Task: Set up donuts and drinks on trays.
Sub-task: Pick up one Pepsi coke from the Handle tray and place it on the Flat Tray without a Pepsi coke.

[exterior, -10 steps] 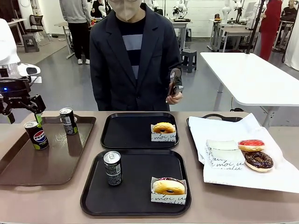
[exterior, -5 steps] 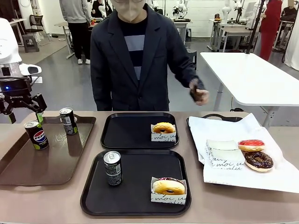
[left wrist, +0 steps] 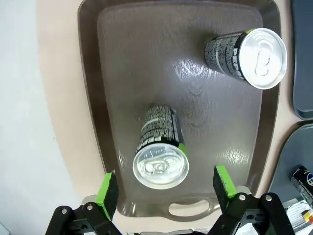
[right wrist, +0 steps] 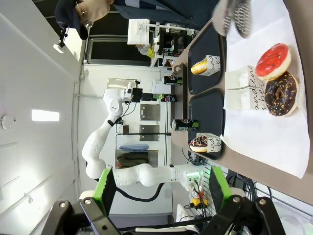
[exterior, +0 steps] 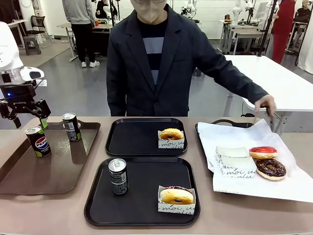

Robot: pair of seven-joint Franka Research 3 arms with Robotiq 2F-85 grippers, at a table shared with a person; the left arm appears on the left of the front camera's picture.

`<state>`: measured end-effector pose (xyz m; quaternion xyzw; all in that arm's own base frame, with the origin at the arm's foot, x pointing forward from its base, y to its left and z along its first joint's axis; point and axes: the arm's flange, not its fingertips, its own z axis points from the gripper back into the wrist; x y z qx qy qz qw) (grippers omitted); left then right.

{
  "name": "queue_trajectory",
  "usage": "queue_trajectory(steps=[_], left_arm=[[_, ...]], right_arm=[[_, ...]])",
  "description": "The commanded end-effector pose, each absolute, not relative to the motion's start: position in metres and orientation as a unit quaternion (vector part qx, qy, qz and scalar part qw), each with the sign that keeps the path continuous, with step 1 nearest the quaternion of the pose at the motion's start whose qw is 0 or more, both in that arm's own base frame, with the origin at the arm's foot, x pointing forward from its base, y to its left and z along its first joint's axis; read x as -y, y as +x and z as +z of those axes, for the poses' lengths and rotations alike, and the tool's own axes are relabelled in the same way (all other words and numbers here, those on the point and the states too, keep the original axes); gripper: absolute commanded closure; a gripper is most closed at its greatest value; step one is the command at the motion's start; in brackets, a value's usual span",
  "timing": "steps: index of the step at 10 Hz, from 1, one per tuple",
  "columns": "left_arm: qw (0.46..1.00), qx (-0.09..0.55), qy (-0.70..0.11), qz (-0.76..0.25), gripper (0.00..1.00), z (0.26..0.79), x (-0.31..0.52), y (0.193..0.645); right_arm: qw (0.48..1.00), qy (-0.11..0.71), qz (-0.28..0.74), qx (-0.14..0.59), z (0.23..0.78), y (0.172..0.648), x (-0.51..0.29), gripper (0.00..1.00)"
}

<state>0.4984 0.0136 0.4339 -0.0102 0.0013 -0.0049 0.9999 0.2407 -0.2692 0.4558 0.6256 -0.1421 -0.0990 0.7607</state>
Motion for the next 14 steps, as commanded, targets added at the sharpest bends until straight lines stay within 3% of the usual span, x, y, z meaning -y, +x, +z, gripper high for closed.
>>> queue_trajectory(steps=[1,14], left_arm=[[0.998,0.022,-0.028,-0.045,0.00,0.423,-0.017,0.493],[0.998,0.036,-0.011,-0.047,0.00,0.374,-0.015,0.485]], right_arm=[[0.757,0.631,-0.096,0.144,0.456,0.240,0.270,0.00],[0.757,0.631,-0.096,0.144,0.456,0.240,0.270,0.00]])
